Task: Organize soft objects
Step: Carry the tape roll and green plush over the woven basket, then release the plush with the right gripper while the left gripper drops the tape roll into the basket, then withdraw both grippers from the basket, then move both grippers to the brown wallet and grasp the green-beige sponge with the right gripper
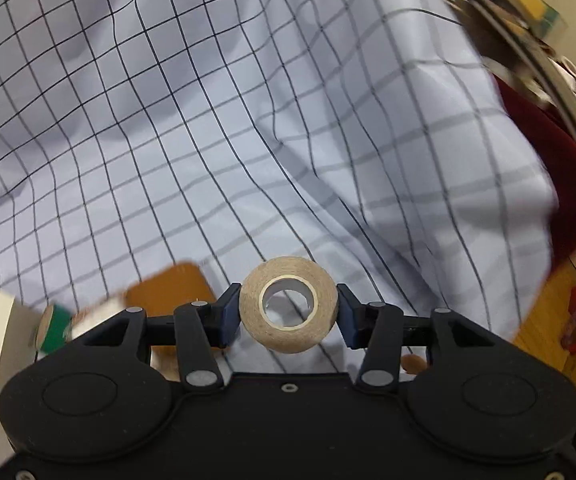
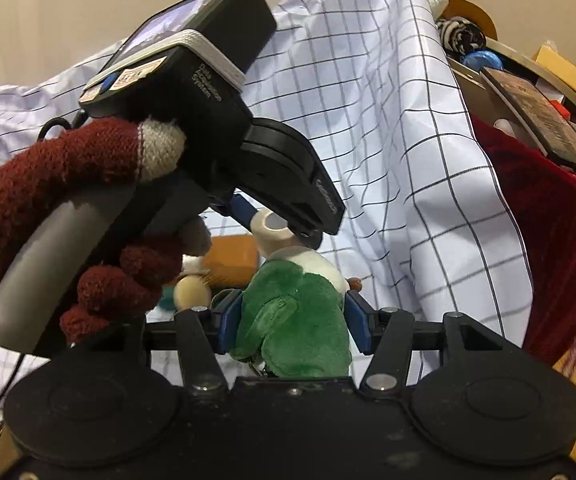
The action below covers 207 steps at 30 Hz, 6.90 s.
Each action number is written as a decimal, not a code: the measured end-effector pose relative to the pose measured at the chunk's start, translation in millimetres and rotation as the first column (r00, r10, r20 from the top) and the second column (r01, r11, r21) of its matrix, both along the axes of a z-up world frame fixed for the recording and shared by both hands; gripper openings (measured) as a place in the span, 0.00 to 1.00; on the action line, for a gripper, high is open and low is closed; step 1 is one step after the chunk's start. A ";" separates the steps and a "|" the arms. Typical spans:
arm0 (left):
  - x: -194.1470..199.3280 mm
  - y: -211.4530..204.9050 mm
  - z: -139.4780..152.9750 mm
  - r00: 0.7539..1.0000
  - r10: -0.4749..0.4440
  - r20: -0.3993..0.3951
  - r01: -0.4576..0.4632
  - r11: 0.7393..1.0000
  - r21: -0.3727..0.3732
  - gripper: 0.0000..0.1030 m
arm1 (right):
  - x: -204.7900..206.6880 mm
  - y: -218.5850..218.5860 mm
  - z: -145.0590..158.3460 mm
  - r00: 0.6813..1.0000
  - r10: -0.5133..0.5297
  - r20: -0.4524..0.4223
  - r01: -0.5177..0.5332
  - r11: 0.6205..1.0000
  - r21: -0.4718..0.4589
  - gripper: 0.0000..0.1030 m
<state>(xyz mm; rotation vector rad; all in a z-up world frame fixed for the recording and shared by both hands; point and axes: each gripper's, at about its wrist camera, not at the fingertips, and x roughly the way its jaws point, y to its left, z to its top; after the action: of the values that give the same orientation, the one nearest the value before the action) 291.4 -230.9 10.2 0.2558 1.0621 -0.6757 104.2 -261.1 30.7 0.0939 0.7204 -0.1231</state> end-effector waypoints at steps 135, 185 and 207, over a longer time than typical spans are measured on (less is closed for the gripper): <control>-249.8 224.2 -27.8 0.752 0.637 0.171 -0.648 0.762 0.009 0.82 | -111.1 77.2 -36.4 0.979 0.122 -0.162 -0.091 0.978 0.188 0.73; -131.5 227.3 -42.4 0.781 0.604 0.159 -0.614 0.789 0.014 0.83 | 103.4 93.6 -61.8 0.989 0.114 -0.092 -0.117 0.993 -0.028 0.82; -107.3 217.2 -29.9 0.789 0.589 0.176 -0.599 0.800 0.008 0.83 | 112.2 84.1 -72.2 0.991 0.089 -0.098 -0.095 0.994 -0.058 0.57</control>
<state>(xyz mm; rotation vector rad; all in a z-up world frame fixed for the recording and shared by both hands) 184.0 -13.6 -19.6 0.0176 0.9321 -0.0428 216.4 -177.1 -41.5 -0.0049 0.8142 -0.0619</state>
